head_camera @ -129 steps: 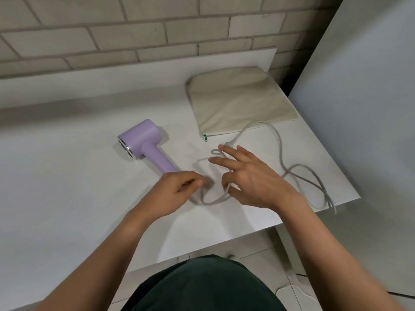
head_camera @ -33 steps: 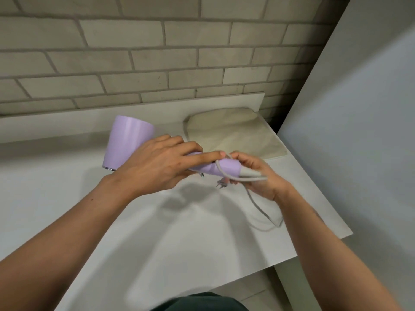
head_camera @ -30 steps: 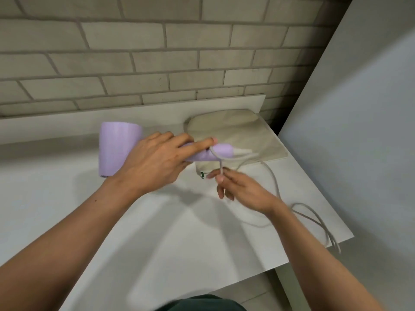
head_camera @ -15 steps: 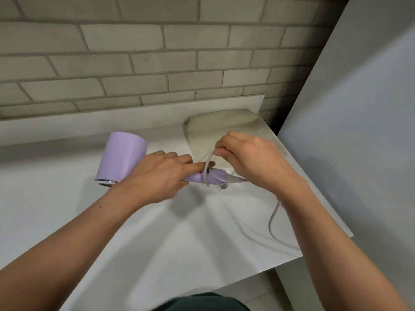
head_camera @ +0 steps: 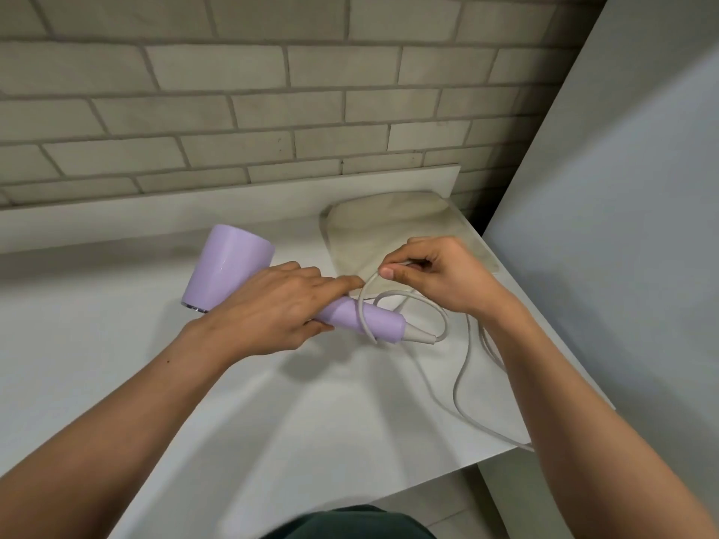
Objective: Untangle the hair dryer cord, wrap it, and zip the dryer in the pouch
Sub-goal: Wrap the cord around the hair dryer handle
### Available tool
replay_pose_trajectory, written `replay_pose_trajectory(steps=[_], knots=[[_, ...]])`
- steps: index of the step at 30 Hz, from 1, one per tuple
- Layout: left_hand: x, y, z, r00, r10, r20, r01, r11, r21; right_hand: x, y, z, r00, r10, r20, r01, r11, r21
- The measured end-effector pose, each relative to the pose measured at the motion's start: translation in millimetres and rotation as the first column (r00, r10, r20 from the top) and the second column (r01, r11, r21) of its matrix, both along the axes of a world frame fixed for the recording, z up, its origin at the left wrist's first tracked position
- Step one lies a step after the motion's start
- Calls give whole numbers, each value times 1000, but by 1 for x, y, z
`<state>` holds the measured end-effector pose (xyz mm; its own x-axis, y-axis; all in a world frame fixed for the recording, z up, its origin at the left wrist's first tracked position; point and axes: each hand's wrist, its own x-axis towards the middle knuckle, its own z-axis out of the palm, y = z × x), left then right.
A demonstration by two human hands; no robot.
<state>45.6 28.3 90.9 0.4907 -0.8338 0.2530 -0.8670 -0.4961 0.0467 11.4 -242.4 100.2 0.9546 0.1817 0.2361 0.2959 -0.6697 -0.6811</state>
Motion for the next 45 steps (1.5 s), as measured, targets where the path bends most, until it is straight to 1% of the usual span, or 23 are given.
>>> replay_pose_trajectory(steps=[2,4,8,10,14,17,20,24,25,28,29,30,32,35,37,38,39,41,43,45], knots=[[-1,1,1,1000,5,-23,-6,1000,-16,2,-3,-1,998,-6,-54,8,1000,30],[-4,0,3,1000,-13,-10,13,1000,-27,5,-6,-2,996,-12,-93,17,999,51],[-8,-2,7,982,-121,145,129,991,-48,8,-10,-7,990,-14,-137,24,997,72],[-6,-1,6,976,-131,174,143,988,-56,9,-11,-10,989,-26,-142,38,996,80],[-4,2,4,973,-126,193,142,987,-70,10,-13,-13,988,-43,-149,58,994,95],[-4,3,4,975,-125,181,139,988,-66,12,-14,-17,985,-50,-163,61,996,65],[-1,5,2,976,-113,186,123,991,-44,13,-14,-19,988,-54,-143,58,998,23],[1,7,-1,964,-120,238,124,992,-2,14,-14,-24,984,-75,-161,85,995,55],[2,7,-1,962,-113,248,118,993,-5,13,-14,-27,986,-81,-145,90,994,54],[6,7,2,960,-30,280,54,995,-79,3,-10,-37,999,-19,-48,22,997,72],[8,7,3,958,12,285,20,994,-109,-3,-5,-41,999,3,-40,-1,998,59],[9,7,4,956,57,288,-19,991,-131,-9,2,-45,996,13,-83,-11,1000,28],[12,6,4,952,146,269,-109,983,-148,-23,18,-51,967,29,-254,-52,995,-85],[13,2,0,944,276,179,-256,958,-130,-44,43,-48,874,109,-473,-199,969,-146],[12,0,-8,927,347,141,-339,937,-83,-52,55,-33,823,138,-550,-288,938,-195],[12,-1,-11,921,371,116,-366,928,-64,-55,61,-24,818,146,-556,-323,917,-234],[12,-1,-14,920,384,84,-381,923,-51,-57,66,-13,830,156,-536,-341,902,-266],[11,0,-18,922,381,70,-380,925,-20,-57,73,7,906,145,-399,-301,882,-362],[8,0,-20,929,354,113,-360,932,39,-49,71,24,978,101,-184,-180,856,-485],[7,-1,-20,943,313,112,-322,944,67,-36,61,33,998,54,-14,-52,820,-569]])
